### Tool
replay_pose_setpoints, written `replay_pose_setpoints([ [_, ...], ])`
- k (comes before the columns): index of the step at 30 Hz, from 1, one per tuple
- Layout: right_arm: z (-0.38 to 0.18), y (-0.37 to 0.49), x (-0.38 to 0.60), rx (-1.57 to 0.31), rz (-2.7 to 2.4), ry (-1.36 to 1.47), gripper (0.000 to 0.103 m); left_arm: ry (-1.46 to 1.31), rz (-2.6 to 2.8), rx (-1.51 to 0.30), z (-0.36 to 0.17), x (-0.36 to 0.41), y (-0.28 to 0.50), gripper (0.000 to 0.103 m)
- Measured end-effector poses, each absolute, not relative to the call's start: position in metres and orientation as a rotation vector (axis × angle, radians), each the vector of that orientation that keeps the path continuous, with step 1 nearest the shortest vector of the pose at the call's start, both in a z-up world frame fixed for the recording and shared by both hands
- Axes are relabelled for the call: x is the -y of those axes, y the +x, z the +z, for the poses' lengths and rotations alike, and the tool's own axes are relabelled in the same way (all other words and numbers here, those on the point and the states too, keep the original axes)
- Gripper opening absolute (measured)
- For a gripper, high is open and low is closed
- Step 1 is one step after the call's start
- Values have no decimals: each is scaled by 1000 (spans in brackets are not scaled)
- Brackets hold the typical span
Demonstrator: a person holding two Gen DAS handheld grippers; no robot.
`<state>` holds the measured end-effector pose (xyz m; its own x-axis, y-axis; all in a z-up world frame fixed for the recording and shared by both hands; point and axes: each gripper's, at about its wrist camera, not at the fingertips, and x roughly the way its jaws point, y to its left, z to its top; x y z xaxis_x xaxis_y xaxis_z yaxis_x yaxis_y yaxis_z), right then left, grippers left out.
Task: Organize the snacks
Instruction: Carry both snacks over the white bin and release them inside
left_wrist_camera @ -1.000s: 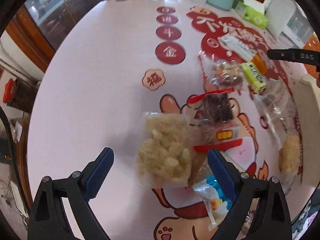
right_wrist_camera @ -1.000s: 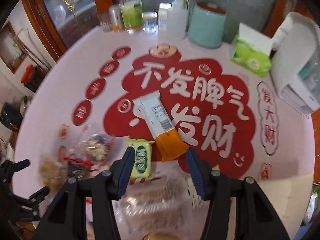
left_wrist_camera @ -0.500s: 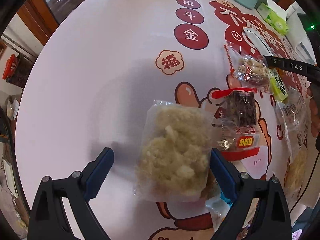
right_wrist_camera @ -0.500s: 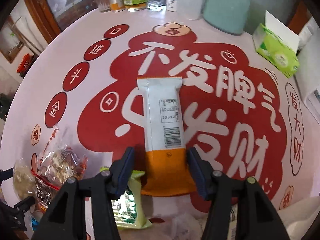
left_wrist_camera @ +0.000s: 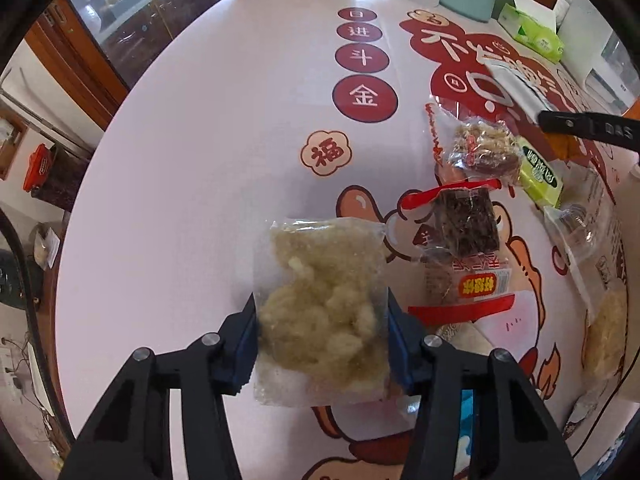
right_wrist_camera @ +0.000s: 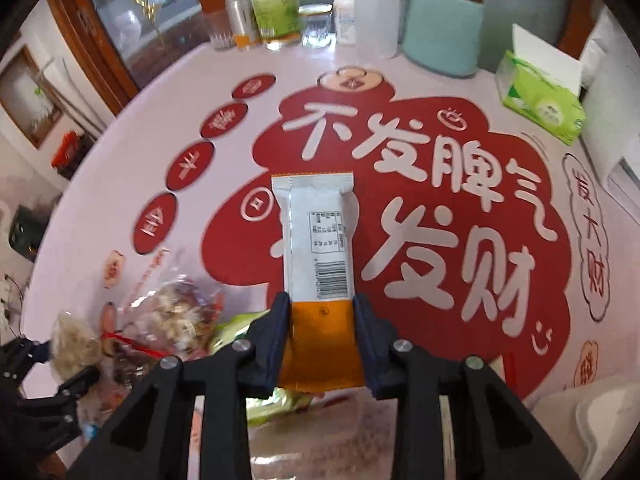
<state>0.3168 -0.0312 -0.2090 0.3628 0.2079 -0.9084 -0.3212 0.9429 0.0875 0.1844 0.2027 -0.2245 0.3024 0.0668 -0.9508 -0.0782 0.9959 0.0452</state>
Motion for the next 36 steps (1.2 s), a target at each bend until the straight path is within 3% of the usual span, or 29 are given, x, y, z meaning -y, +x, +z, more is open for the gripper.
replay_pose_setpoints([
  [10, -141, 241, 53, -1042, 405, 44, 32, 11, 45, -1068, -138, -173, 147, 52],
  [18, -81, 148, 96, -934, 448, 166, 32, 45, -104, -935, -70, -98, 122, 52],
  [36, -21, 19, 321, -756, 116, 274, 32, 168, -463, -829, -6, 163, 84, 52],
])
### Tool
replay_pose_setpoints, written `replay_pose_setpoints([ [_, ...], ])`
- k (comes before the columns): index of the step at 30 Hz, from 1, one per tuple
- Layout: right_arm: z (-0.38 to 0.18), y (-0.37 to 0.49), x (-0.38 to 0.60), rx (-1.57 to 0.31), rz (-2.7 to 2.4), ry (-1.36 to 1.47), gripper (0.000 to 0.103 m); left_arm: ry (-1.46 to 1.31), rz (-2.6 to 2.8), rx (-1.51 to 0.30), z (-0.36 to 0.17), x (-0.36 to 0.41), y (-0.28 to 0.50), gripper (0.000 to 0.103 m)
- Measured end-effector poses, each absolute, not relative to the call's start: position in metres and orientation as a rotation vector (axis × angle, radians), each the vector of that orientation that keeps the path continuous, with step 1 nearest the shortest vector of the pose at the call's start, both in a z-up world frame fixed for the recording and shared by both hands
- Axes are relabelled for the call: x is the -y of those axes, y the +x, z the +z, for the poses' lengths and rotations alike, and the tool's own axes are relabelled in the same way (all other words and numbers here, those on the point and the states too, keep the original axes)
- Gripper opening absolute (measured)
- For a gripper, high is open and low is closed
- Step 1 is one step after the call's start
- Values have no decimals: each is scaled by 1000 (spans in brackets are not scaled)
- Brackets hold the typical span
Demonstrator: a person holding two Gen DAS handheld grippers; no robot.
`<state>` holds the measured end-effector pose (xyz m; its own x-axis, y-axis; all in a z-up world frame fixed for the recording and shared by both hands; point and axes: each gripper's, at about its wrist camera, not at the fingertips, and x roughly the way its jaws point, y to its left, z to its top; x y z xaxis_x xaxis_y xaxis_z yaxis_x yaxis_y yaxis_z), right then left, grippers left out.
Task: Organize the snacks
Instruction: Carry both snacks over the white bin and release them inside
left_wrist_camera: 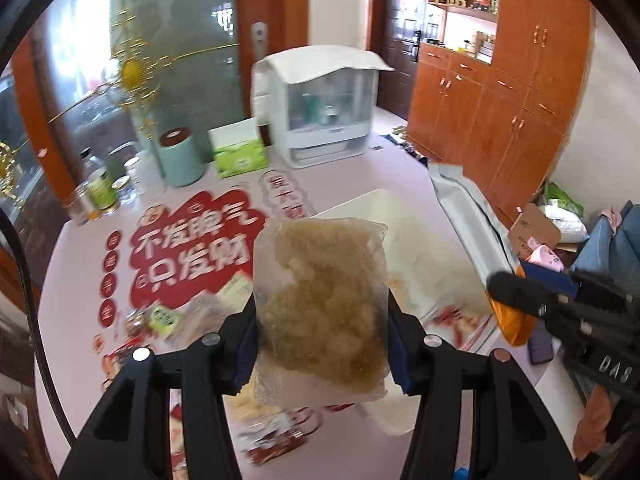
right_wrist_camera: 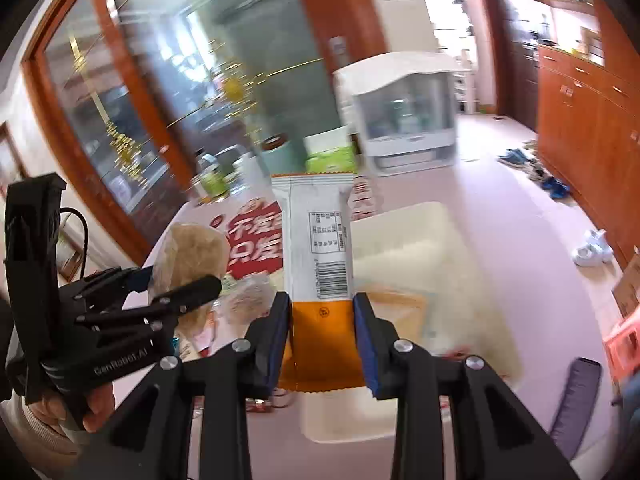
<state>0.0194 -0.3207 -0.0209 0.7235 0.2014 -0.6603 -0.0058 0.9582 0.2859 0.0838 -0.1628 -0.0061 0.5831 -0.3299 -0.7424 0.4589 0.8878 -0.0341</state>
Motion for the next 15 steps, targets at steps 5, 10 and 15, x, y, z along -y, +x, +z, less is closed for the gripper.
replay_pose_setpoints([
  [5, -24, 11, 360, -745, 61, 296, 32, 173, -465, -836, -1, 208, 96, 52],
  [10, -35, 20, 390, -748, 31, 333, 33, 182, -446, -855, -6, 236, 114, 52],
  [15, -47, 35, 400, -781, 25, 352, 33, 217, -413, -873, -16, 256, 129, 52],
])
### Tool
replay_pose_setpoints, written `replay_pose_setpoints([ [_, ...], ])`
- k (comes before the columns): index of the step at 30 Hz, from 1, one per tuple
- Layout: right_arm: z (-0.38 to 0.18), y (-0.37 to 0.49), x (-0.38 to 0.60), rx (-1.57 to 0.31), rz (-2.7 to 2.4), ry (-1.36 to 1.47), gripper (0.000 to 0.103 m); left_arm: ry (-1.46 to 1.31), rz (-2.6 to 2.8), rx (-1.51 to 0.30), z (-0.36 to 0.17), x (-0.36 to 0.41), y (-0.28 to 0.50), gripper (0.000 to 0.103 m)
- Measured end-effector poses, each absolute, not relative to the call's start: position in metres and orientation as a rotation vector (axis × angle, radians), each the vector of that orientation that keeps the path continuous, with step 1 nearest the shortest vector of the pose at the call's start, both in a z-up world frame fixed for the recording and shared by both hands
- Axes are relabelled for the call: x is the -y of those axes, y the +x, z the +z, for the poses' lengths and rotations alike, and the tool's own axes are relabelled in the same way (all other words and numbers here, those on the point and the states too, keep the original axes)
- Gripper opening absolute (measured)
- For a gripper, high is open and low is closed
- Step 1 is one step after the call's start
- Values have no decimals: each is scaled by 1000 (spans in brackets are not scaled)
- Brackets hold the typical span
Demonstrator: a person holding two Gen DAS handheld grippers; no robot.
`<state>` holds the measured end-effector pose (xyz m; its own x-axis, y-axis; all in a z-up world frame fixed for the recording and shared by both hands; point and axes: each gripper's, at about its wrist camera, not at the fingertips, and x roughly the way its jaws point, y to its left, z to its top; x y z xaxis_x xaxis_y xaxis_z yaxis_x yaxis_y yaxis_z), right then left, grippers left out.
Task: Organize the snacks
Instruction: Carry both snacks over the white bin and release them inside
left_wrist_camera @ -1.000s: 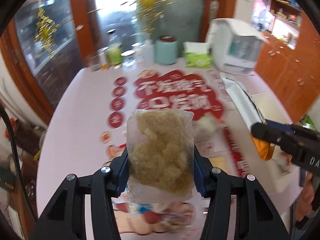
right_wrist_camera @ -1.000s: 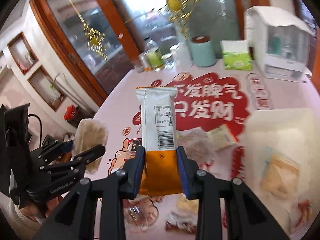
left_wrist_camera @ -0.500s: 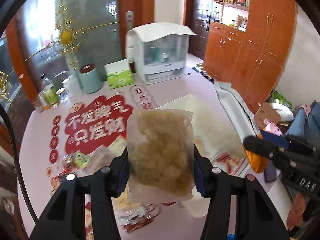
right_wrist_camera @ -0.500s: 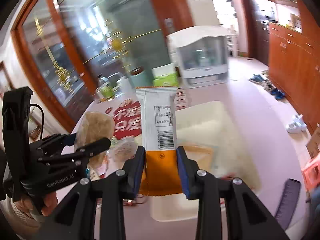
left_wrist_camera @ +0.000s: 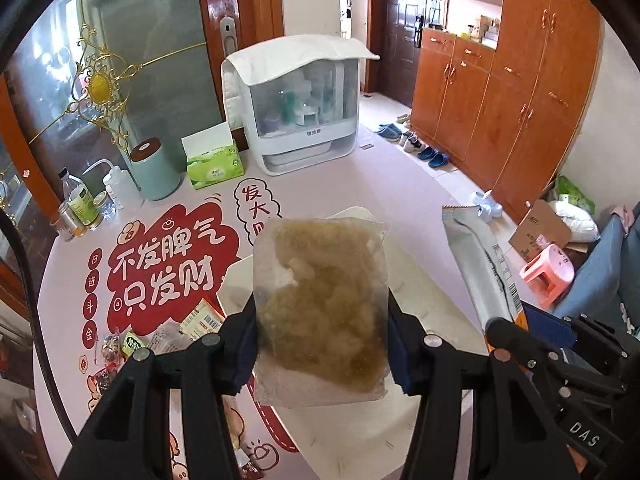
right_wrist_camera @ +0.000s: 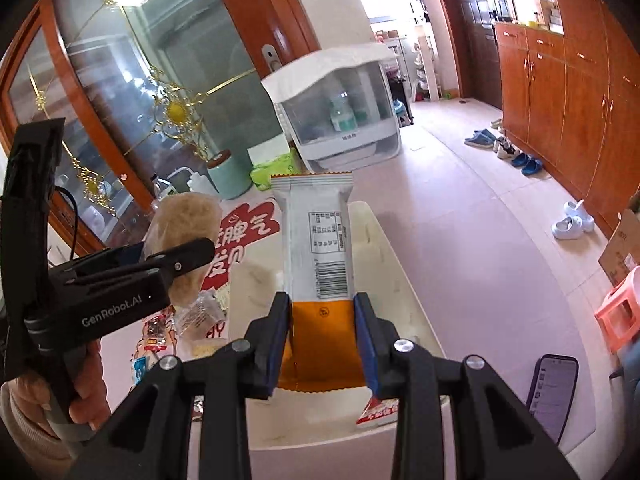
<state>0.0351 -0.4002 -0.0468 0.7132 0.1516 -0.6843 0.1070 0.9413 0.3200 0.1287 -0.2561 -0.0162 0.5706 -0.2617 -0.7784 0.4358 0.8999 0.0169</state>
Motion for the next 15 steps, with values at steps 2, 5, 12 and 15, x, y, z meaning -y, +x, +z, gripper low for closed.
replay_pose_setpoints([
  [2, -53, 43, 403, -803, 23, 356, 33, 230, -396, -880, -21, 261, 135, 53],
  [5, -66, 56, 406, -843, 16, 354, 33, 252, -374, -890, -26, 267, 143, 53],
  [12, -83, 69, 407, -886, 26, 365, 33, 285, -338, -905, -35, 275, 158, 53],
  [15, -84, 73, 409, -884, 32, 379, 33, 281, -328, -911, -34, 276, 162, 53],
])
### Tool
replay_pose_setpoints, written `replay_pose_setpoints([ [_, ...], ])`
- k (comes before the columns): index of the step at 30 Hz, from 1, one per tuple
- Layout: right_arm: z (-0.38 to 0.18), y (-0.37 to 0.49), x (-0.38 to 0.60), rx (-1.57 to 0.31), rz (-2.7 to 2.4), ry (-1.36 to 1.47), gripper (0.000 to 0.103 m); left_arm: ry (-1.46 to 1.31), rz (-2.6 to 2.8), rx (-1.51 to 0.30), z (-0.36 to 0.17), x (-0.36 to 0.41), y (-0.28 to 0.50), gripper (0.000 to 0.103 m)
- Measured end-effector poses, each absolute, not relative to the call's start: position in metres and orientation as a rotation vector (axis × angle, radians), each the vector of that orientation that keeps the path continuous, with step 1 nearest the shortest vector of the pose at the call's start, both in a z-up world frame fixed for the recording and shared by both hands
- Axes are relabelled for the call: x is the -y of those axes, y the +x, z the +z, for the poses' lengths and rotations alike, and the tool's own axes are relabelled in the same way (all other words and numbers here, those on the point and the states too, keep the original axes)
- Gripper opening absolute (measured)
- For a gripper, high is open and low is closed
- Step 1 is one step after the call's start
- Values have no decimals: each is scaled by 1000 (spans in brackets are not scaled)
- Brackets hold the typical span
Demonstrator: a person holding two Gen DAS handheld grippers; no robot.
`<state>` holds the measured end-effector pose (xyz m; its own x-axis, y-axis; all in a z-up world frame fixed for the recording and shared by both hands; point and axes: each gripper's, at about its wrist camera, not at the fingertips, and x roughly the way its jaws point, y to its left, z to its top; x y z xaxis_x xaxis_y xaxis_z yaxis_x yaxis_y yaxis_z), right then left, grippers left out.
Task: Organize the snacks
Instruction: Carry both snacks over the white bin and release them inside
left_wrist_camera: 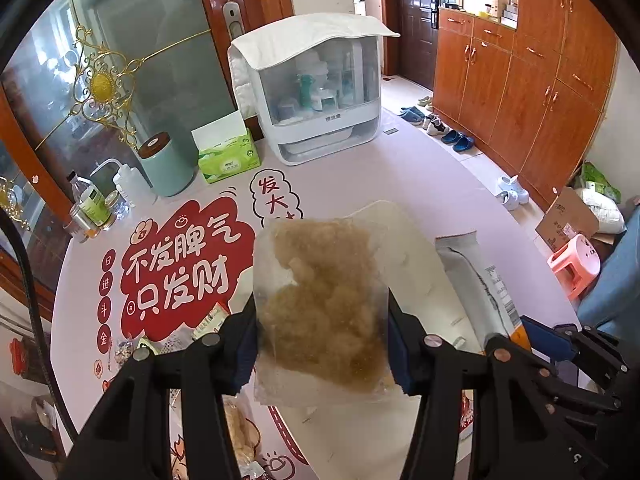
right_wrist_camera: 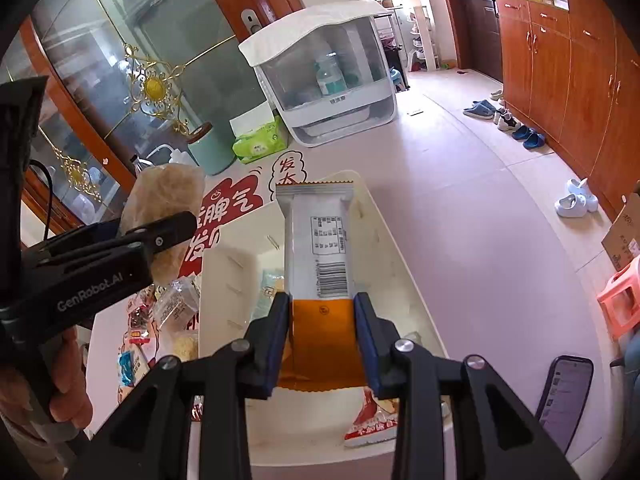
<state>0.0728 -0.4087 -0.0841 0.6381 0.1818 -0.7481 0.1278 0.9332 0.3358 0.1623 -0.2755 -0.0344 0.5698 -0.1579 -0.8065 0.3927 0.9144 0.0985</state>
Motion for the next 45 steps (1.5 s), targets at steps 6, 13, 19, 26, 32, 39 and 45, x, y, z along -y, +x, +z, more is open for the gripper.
replay_pose_setpoints([
  [6, -74, 66, 419, -848, 31, 398, 33, 255, -304, -893, -29, 268, 169, 53],
  [13, -77, 69, 419, -869, 40, 406, 34, 237, -307, -912, -33, 264, 172, 53],
  [19, -88, 76, 396, -938, 115, 372, 46, 281, -346, -894, -39, 265, 165, 101],
  [26, -99, 67, 379, -1038, 99, 313, 56, 325, -357, -906, -45, 263, 157, 101],
  [32, -88, 42, 372, -1038, 28, 302, 56, 342, -399, -899, -44, 248, 134, 101],
  [39, -71, 6, 350, -1004, -84, 313, 56, 372, -519, -878, -30, 213, 100, 101],
  [45, -52, -17, 317, -963, -161, 340, 56, 361, -590, -868, -20, 171, 79, 101],
])
